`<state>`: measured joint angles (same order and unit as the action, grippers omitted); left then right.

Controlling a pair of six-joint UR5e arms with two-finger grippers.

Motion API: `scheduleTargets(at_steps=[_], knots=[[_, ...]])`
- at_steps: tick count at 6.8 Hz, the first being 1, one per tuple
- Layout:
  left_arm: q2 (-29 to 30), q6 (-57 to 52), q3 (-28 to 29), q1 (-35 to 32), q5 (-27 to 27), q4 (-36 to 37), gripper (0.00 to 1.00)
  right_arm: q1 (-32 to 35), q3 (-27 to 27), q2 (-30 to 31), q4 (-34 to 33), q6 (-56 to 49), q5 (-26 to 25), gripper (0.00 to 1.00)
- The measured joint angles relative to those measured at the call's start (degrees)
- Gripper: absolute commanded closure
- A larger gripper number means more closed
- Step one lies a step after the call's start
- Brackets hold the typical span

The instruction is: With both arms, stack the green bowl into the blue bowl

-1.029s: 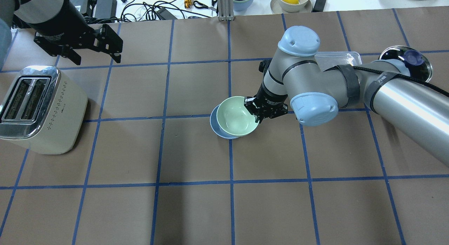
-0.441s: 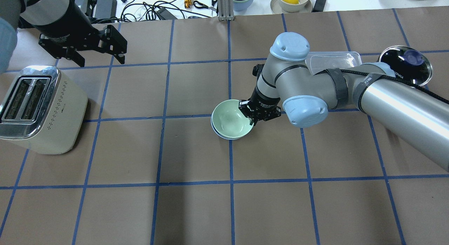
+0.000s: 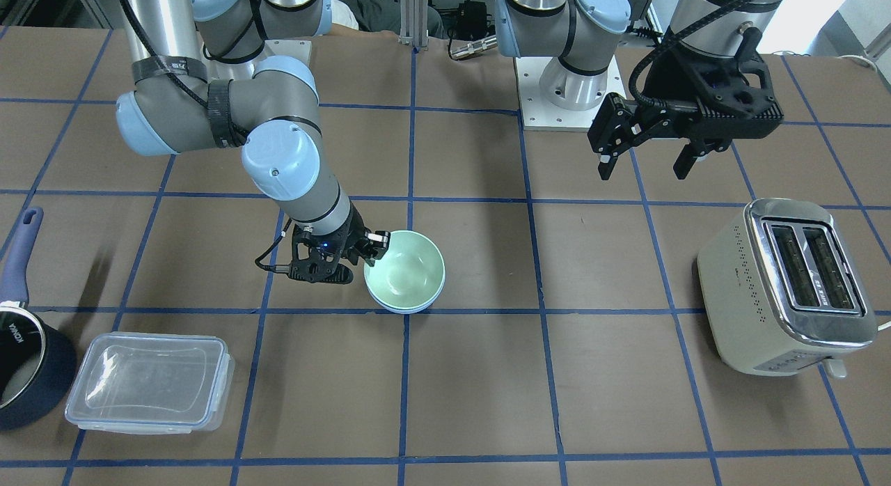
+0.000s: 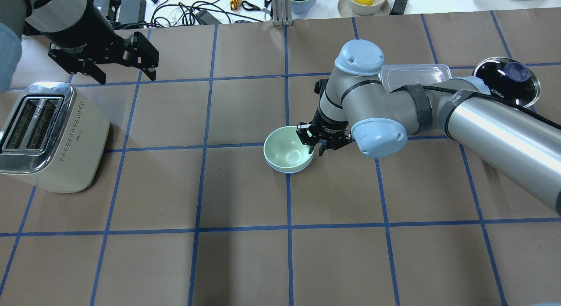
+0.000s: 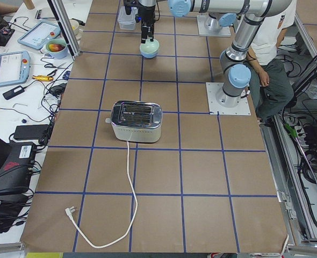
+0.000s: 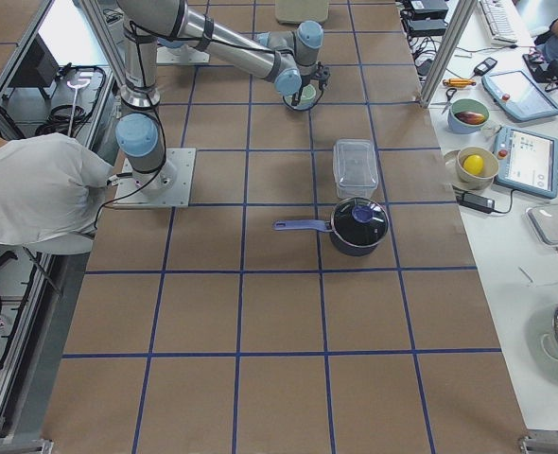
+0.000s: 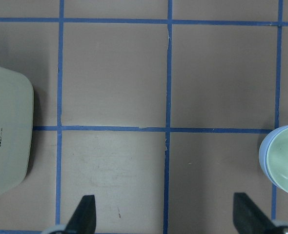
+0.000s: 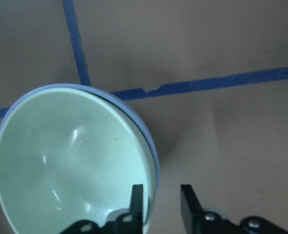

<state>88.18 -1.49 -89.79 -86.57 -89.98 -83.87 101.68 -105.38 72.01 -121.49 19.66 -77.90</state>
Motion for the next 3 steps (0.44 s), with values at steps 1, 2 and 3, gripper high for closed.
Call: scheduleTargets(at_steps=[1,2,3], knots=[[-0.05,0.0,-0.05,0.0,0.02,-0.04,0.0,0.0,2.71,0.71,1.74,-0.15,-1.84,0.0],[-0.08,0.0,-0.11,0.0,0.0,-0.06,0.0,-0.07,6.75,1.95,6.13,-0.51,-5.06,0.0],[-0.13,0.0,-0.16,0.0,-0.02,-0.06,0.0,-0.38,12.47,3.48,13.81,-1.15,-7.4,0.0]])
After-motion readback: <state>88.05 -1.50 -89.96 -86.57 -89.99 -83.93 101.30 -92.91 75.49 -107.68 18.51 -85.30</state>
